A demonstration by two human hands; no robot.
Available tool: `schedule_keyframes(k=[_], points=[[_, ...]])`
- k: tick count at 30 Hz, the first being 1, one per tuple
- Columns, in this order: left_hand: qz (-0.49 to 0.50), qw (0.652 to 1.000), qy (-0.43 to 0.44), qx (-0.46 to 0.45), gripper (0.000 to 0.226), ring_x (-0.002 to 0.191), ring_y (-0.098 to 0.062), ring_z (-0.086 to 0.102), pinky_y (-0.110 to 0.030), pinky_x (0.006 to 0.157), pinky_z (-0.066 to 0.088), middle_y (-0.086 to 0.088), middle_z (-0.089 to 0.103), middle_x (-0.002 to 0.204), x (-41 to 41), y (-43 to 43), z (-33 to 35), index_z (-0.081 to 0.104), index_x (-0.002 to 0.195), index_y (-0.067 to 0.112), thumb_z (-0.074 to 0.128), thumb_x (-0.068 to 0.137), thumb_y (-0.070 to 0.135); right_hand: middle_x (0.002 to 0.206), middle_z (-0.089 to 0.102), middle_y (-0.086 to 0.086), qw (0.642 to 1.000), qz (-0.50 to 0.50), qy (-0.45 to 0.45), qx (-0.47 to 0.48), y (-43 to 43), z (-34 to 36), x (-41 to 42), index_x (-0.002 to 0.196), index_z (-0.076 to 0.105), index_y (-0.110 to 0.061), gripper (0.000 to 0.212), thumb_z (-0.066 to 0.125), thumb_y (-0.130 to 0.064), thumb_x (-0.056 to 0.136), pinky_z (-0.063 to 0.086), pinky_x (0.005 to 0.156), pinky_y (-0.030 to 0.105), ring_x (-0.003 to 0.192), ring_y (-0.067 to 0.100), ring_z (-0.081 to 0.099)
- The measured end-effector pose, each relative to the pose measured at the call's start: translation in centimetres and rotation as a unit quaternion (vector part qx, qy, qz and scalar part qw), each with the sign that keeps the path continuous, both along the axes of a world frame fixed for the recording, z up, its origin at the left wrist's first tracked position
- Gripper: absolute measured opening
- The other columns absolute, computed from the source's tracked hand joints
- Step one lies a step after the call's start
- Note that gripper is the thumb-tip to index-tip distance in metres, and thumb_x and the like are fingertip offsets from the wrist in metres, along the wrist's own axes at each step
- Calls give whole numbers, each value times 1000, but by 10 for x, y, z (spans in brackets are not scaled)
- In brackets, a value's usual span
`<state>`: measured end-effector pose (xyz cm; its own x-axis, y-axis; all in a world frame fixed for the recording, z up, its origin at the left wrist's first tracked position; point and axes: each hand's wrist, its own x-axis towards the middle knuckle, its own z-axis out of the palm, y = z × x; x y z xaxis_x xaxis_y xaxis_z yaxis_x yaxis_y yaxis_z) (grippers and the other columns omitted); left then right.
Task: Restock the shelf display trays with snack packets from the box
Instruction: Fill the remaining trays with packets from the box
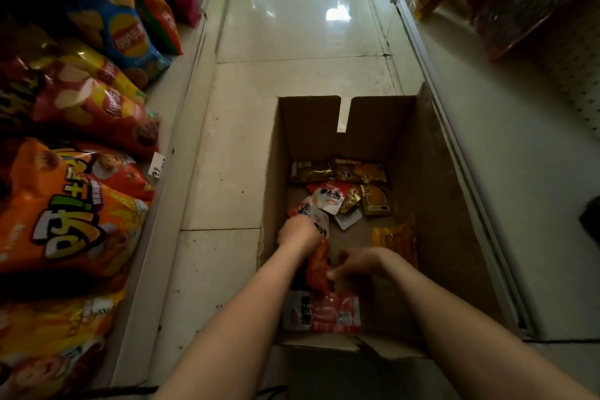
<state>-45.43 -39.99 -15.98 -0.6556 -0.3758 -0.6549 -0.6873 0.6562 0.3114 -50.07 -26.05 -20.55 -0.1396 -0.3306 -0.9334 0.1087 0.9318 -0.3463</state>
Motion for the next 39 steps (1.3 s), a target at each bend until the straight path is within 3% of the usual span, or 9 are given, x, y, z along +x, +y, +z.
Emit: schedule_keyframes(k=[4,9,11,14,18,22,25,32,39], points=[[-10,999,6,-49,25,104,-31,60,-41,88,53,-11,63,115,5,-1,-1,64,113,10,50,95,21,138,49,8,982,160,-46,93,-12,-5,20,138,42,-16,50,59,-29,93,42,101,37,123,24,50],[-9,999,30,-7,31,105,-32,59,-36,83,48,-13,62,117,4,-1,0,63,113,7,44,97,26,141,44,8,970,226,67,56,-21,-17,45,144,32,-19,66,66,-22,87,44,102,42,123,26,49],[-8,999,38,-12,32,107,-32,58,-36,84,48,-14,61,119,5,-2,2,62,114,6,43,98,26,133,50,6,964,243,106,28,-23,-15,49,139,41,-19,58,66,-21,87,47,98,38,115,23,53],[-5,999,40,-13,34,109,-33,58,-37,86,48,-14,61,121,7,-1,6,62,116,5,43,98,26,111,53,4,970,238,37,20,-23,-5,47,138,43,-12,48,58,-14,92,48,85,33,92,18,56],[10,998,68,-4,34,107,-33,58,-36,83,48,-15,62,117,6,-2,8,62,115,4,47,95,27,118,53,6,991,112,68,-3,-12,6,17,130,48,-14,39,58,-13,93,50,88,32,110,23,57],[46,994,87,-36,39,114,-35,55,-41,91,48,-17,57,125,4,-1,13,56,123,1,55,93,27,98,57,4,966,-185,176,-42,9,12,-13,116,53,-8,21,52,-9,95,53,62,25,81,15,59],[87,991,95,-21,42,113,-33,55,-40,90,48,-16,57,123,1,3,14,59,121,2,60,92,32,89,57,5,923,-338,162,-87,11,17,-17,112,52,-7,15,49,-7,96,46,51,21,71,13,59],[217,965,114,98,25,84,-23,62,-30,65,51,-6,67,100,-1,1,20,67,103,6,51,94,23,94,63,11,864,-470,9,-181,4,23,-16,110,57,-5,17,48,-9,97,50,69,31,81,21,62],[328,906,160,211,55,109,-29,59,-38,92,48,-12,59,125,-18,2,43,48,134,8,31,100,47,105,59,13,844,-437,-82,-301,-23,42,-5,123,49,-1,27,44,-6,97,50,78,35,94,25,61]])
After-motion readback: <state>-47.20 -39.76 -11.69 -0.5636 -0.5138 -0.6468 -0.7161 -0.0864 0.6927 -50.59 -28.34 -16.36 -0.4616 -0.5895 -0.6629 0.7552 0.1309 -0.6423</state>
